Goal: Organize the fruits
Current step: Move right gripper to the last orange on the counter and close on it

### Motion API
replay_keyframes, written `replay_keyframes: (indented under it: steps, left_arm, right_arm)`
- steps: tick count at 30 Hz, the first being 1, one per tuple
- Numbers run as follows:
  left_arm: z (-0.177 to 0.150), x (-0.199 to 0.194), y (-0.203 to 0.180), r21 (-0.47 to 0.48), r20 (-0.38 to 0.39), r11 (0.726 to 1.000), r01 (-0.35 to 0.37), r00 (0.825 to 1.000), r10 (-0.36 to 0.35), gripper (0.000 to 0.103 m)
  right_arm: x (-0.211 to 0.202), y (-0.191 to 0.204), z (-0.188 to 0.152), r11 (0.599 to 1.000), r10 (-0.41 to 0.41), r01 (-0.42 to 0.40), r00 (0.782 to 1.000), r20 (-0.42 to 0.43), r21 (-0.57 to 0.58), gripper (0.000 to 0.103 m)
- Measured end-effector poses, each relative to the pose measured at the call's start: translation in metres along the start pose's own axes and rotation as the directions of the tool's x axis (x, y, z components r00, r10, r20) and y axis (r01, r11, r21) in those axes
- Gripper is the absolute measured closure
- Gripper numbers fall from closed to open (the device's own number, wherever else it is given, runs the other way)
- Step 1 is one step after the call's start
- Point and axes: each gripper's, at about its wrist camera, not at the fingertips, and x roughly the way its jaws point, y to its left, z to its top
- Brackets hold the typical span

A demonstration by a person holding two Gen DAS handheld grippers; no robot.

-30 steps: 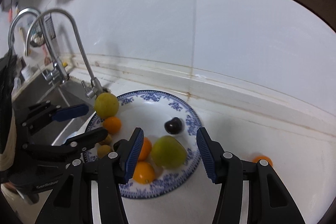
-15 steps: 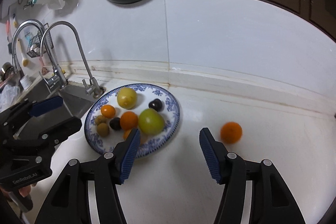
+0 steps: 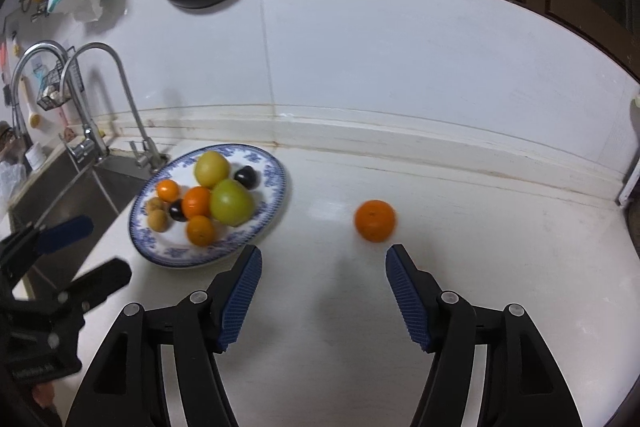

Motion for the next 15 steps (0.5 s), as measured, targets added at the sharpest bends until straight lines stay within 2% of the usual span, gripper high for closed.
replay_keyframes:
  steps: [7,15]
  left_arm:
    - [0.002,0.024,-0.015,-0.043,-0.025,0.997,-0.066,0.998,0.065,0.029]
    - [0.019,0.049,-0.029,-0.052,-0.040,0.990,-0.129,0.991,0.127,0.029]
  right_arm:
    - [0.023,-0.025,0.001,1.000,-0.020,0.020,0.999,-0.028,-0.015,0.038]
    - [0.055,-0.041,0.008,1.000,0.018,-0.019,0.998,-0.061,-0.021,0.038]
